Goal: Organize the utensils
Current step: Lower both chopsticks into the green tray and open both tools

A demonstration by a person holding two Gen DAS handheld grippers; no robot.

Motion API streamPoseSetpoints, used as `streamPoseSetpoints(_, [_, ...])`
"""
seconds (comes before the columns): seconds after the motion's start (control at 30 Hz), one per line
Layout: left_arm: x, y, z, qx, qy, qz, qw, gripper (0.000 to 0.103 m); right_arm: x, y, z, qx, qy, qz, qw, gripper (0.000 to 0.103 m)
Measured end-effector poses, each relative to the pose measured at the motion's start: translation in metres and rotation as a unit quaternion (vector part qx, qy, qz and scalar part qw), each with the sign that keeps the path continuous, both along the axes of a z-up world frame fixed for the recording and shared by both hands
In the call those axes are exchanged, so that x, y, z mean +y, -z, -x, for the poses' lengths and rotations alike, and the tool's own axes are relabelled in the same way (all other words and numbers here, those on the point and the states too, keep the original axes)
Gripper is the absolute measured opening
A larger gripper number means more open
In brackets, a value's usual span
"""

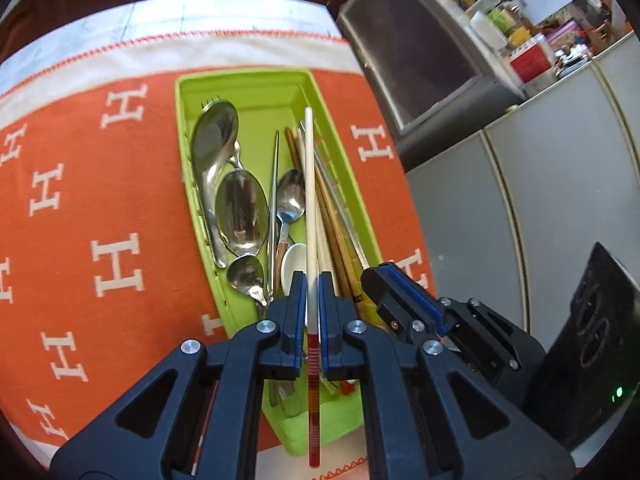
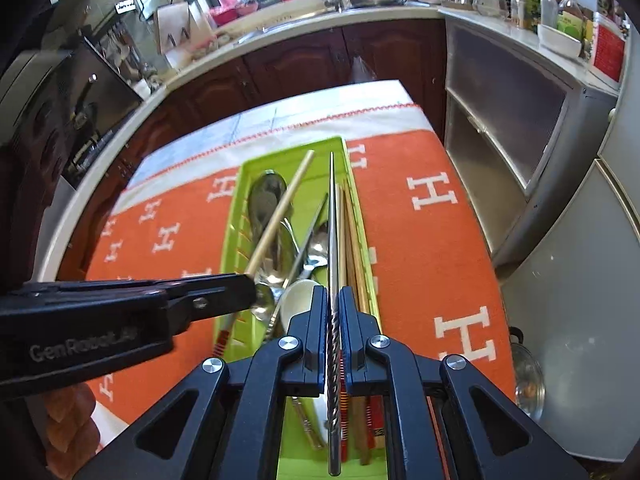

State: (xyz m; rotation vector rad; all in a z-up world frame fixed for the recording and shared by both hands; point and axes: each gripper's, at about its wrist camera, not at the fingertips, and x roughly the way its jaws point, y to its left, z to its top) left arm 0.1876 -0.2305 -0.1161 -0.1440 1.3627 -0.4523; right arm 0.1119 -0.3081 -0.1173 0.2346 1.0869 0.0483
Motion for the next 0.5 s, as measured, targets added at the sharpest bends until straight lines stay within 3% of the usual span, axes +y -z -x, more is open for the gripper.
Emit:
streamPoseSetpoints(0.13, [-0.001, 0.014, -0.003, 0.011, 0.003, -0.017, 0.9998, 0.003, -0.004, 0.013, -0.004, 0.003, 0.01, -0.008, 1.0, 0.022])
streamPoseSetpoints(0.23, [0.002, 0.016, -0.003, 0.004, 0.0, -0.023, 0.9997, 0.003, -0.001, 0.017, -0.004, 0.002, 0.011, -0.011, 1.0, 0.022])
streamPoseSetpoints(0.4, [0.012, 0.006, 0.006, -0.042, 0.004, -0.049, 0.9979, 0.004, 0.001, 0.015, 0.002, 0.0, 0.01, -0.014, 1.0, 0.022])
streamPoseSetpoints(0.5, [0.019, -0.002, 0.012, -0.064, 0.007, -0.062, 0.996, 0.015, 0.006, 0.012, 0.005, 0.0, 0.005, -0.01, 1.0, 0.022])
